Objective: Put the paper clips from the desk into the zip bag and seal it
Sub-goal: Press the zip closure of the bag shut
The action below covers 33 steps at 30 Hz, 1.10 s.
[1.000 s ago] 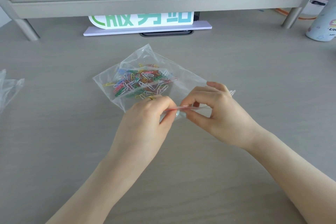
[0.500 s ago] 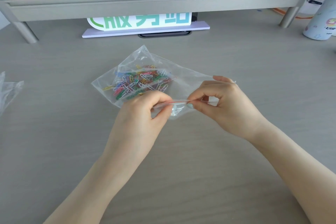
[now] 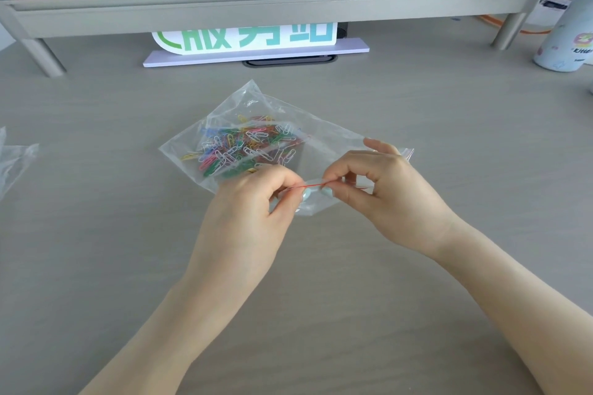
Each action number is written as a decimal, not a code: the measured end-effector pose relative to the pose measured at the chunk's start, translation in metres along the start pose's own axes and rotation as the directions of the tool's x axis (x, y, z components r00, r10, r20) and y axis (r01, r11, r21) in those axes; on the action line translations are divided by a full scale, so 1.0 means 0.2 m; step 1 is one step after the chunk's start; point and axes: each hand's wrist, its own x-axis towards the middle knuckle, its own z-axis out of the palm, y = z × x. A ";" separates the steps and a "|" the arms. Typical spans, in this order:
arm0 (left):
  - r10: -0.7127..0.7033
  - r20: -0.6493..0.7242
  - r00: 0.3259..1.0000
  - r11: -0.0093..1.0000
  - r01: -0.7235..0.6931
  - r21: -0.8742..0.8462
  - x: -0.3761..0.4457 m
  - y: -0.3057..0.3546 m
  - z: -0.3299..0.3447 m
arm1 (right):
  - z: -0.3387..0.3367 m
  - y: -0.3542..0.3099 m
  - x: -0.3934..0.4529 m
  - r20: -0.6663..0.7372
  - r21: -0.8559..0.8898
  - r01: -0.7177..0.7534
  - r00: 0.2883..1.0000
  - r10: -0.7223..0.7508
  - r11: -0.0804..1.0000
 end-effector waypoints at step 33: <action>0.055 0.043 0.998 0.996 -0.052 -0.075 0.01 0.00 0.00 | 0.03 -0.02 -0.01 -0.059 -0.044 0.133 0.989 -0.135 0.990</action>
